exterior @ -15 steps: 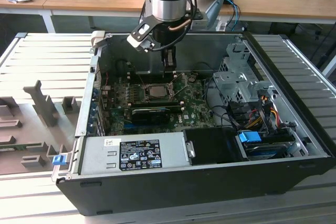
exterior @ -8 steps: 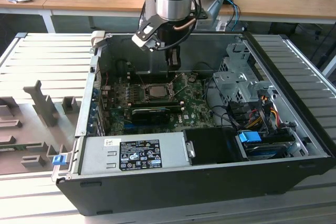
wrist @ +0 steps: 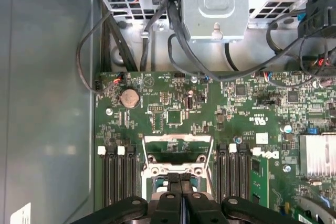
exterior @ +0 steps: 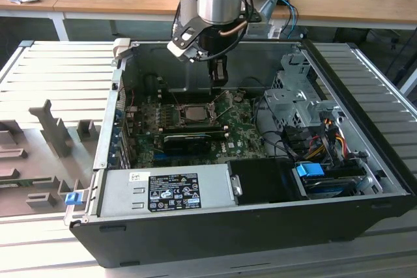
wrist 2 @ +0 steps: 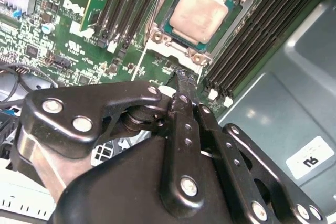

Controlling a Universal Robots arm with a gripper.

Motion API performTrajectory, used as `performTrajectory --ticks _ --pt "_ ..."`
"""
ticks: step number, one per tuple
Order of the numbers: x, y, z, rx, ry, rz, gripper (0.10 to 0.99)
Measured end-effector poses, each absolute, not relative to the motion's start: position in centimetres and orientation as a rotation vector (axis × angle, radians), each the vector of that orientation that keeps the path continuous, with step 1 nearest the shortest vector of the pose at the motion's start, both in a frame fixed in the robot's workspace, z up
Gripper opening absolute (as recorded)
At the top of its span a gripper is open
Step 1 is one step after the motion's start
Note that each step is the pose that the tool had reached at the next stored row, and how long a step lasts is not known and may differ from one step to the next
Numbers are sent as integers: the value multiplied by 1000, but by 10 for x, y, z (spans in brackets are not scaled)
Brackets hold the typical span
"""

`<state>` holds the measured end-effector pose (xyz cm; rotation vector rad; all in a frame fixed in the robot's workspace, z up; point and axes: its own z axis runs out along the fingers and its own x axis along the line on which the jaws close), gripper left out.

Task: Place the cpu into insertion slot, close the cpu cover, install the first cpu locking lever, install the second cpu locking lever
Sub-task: 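Close the cpu cover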

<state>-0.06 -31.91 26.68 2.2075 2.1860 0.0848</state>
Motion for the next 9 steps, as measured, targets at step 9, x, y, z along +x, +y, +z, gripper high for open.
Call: performTrajectory --ticks 9 --pt "8 -319 267 2208 2186 84 106"
